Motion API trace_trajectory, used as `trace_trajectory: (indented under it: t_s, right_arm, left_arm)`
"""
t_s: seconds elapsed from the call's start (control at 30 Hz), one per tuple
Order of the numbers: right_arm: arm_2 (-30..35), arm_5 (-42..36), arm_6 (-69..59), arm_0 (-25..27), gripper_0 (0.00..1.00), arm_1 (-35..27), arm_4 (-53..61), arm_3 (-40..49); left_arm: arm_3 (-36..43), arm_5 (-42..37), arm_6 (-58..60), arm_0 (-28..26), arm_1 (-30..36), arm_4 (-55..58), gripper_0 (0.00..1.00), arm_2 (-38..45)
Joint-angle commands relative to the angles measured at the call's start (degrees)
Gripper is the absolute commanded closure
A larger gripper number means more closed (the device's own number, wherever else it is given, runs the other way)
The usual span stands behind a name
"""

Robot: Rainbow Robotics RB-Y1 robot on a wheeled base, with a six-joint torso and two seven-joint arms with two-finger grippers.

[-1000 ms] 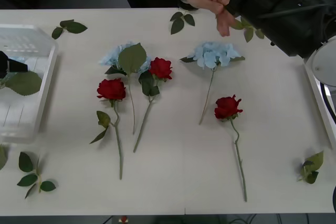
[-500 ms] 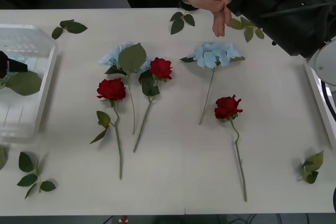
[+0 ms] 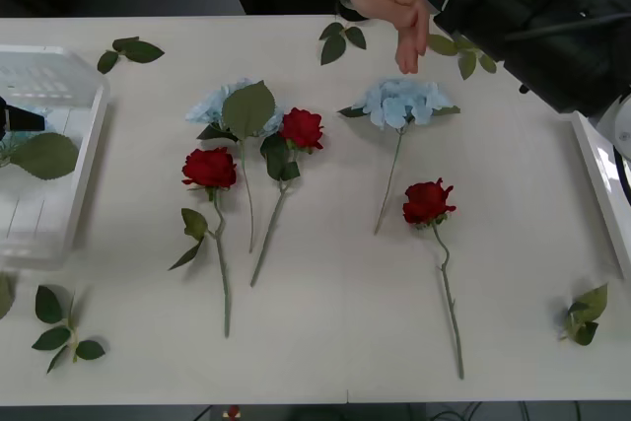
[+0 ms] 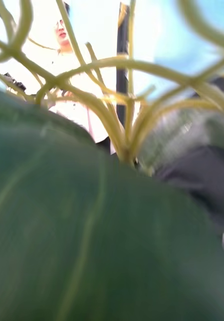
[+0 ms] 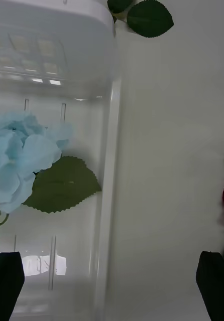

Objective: Place the red flowers into the right box and the blue flowers into the left box. If a person shows an open palm, hand one flower to the person first, then continue sorting.

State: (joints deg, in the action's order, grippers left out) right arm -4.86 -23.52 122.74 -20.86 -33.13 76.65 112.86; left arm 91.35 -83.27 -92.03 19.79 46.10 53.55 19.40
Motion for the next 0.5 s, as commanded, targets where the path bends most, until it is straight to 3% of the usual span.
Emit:
trace_trajectory:
  t_s: [0.03,0.5]
  right_arm:
    - [1.1,-0.6,2.9,2.8,0.0,-4.6,2.6,3.2]
    - [10.4,-23.6,-4.8,14.4,0.0,-12.4,9.7,4.0]
  left_arm:
    - [1.6,-0.2,-1.8,1.7,0.5,-0.4,0.0,0.8]
    - [1.6,0.0,-1.9,1.8,0.0,0.5,0.0,0.7]
